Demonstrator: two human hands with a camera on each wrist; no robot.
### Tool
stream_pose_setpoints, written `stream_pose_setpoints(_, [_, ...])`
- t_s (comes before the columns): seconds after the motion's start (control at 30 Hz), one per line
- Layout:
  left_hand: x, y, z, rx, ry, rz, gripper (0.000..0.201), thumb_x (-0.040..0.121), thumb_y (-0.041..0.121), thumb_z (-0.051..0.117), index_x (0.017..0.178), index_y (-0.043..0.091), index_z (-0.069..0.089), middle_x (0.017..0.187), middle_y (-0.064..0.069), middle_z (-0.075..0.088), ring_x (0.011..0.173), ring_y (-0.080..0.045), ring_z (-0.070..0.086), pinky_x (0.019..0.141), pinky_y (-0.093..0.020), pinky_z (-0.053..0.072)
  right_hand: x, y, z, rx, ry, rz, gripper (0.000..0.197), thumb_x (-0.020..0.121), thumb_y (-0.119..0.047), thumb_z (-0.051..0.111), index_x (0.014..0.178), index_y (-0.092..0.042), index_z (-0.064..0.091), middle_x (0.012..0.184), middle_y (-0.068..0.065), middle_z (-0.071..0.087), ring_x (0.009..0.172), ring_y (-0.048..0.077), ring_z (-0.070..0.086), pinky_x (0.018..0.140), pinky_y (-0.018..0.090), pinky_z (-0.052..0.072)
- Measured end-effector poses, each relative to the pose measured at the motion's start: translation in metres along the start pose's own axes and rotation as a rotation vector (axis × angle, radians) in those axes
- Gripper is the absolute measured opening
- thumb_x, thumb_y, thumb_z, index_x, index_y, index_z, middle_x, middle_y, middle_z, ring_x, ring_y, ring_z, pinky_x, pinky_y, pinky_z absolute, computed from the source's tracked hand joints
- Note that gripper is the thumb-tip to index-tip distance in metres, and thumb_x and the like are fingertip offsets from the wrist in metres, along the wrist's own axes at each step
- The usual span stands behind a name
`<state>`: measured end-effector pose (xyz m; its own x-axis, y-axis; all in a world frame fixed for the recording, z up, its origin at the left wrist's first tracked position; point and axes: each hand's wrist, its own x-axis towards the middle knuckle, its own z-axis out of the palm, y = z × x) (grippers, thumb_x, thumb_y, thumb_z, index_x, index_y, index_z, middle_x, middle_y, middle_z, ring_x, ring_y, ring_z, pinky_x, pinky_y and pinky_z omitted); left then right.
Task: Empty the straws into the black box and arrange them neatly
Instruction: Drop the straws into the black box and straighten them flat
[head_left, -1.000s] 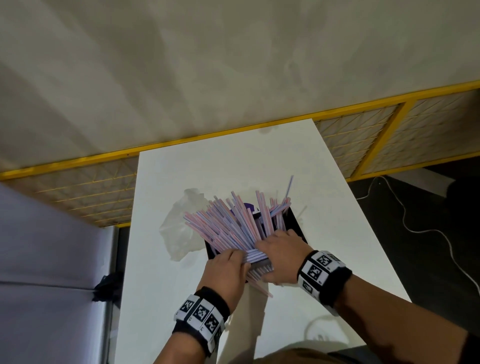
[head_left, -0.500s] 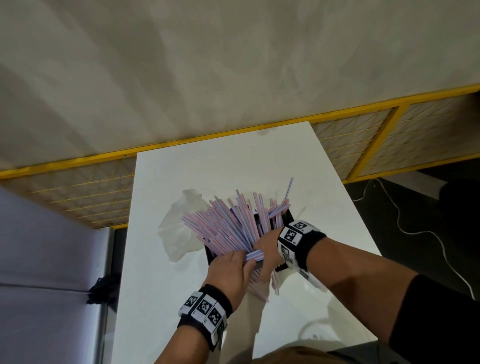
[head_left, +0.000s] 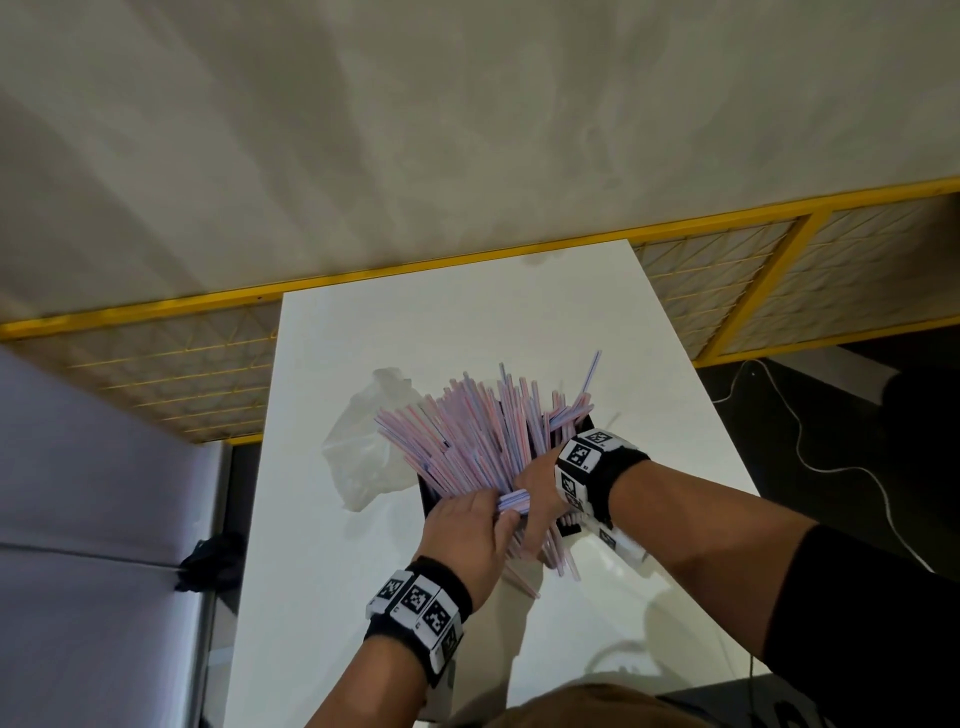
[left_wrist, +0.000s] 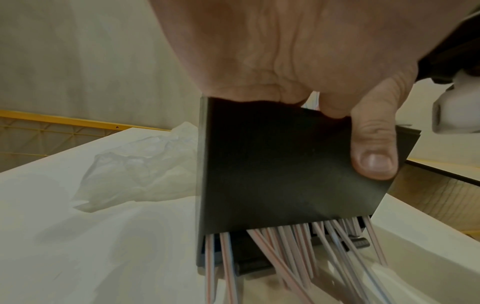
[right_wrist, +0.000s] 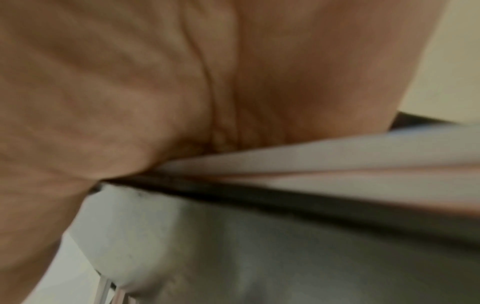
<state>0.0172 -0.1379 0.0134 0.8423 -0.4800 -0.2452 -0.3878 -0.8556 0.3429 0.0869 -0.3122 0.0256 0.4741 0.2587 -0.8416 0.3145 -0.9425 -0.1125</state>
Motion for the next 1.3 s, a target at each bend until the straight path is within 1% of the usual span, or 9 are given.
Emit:
stream_pose_setpoints(0.1, [0.001,-0.002,0.002,0.031,-0.015,0.038,0.048,0.109,0.046,0.024,0.149,0.029,0.045,0.143,0.009,0.055,0.129,-0.015,0.050,0.108,-0.033,0.033,-0.001,0.000,0.001,0.014,-0.002,0.004,0.080,0.056,-0.085,0.071,0.105,-0.021,0.070,0.103,0.007,0.075,0.074,0.021,0.062,0.067,0.030,0.051])
stream_pose_setpoints(0.2, [0.001,-0.002,0.002,0.041,-0.022,0.046,0.051,0.109,0.046,0.021,0.153,0.030,0.040,0.151,0.009,0.049,0.135,-0.014,0.045,0.112,-0.033,0.030,-0.002,0.001,0.000,0.026,-0.006,0.003,0.081,0.055,-0.086,0.072,0.104,-0.022,0.070,0.103,0.006,0.075,0.078,0.021,0.066,0.068,0.029,0.052])
stream_pose_setpoints(0.3, [0.001,-0.001,0.001,0.043,-0.023,0.041,0.051,0.109,0.046,0.020,0.154,0.029,0.038,0.152,0.009,0.048,0.137,-0.014,0.044,0.114,-0.033,0.029,-0.003,0.004,-0.002,0.038,-0.015,0.002,0.084,0.048,-0.090,0.070,0.100,-0.023,0.070,0.099,0.005,0.075,0.077,0.022,0.067,0.075,0.035,0.056])
stream_pose_setpoints(0.4, [0.000,-0.001,0.002,0.031,-0.023,0.027,0.052,0.109,0.047,0.021,0.153,0.027,0.039,0.150,0.008,0.050,0.134,-0.015,0.046,0.113,-0.034,0.030,-0.003,0.005,-0.003,0.057,-0.032,0.006,0.079,0.049,-0.087,0.071,0.095,-0.023,0.070,0.086,0.003,0.071,0.068,0.022,0.060,0.069,0.032,0.053])
stream_pose_setpoints(0.63, [0.001,0.000,0.005,-0.011,-0.006,-0.016,0.052,0.108,0.048,0.026,0.152,0.024,0.041,0.143,0.004,0.055,0.129,-0.018,0.049,0.111,-0.033,0.031,-0.007,0.005,0.001,0.144,-0.002,-0.022,0.068,0.064,-0.071,0.078,0.106,-0.019,0.069,0.092,0.006,0.071,0.074,0.021,0.060,0.072,0.032,0.053])
stream_pose_setpoints(0.93, [-0.004,0.000,0.006,-0.020,0.064,-0.050,0.053,0.106,0.052,0.029,0.154,0.032,0.040,0.105,0.001,0.044,0.097,-0.018,0.045,0.088,-0.032,0.041,-0.023,0.000,0.010,0.099,0.256,-0.087,0.047,0.078,-0.048,0.076,0.111,-0.020,0.057,0.096,0.002,0.066,0.085,0.024,0.065,0.080,0.041,0.059])
stream_pose_setpoints(1.03, [-0.004,0.003,0.007,0.000,0.074,-0.052,0.054,0.105,0.052,0.025,0.150,0.031,0.046,0.101,0.003,0.042,0.094,-0.016,0.042,0.084,-0.031,0.039,-0.037,0.001,0.014,0.043,0.382,-0.130,0.046,0.082,-0.044,0.073,0.118,-0.023,0.055,0.097,0.000,0.062,0.087,0.025,0.062,0.078,0.038,0.055])
stream_pose_setpoints(1.13, [-0.003,0.002,0.008,0.007,0.066,-0.054,0.057,0.103,0.054,0.021,0.143,0.027,0.052,0.102,0.003,0.044,0.096,-0.017,0.045,0.086,-0.030,0.039,-0.052,0.003,0.024,-0.007,0.496,-0.173,0.051,0.085,-0.042,0.069,0.132,-0.029,0.053,0.113,0.002,0.063,0.098,0.026,0.062,0.085,0.041,0.053])
stream_pose_setpoints(1.3, [-0.003,-0.001,0.007,-0.136,0.087,-0.045,0.056,0.101,0.055,0.030,0.132,0.022,0.063,0.108,0.004,0.052,0.101,-0.014,0.050,0.091,-0.028,0.042,-0.067,0.003,0.046,-0.043,0.598,-0.145,0.051,0.090,-0.042,0.061,0.139,-0.033,0.050,0.121,0.000,0.062,0.102,0.024,0.064,0.086,0.039,0.050])
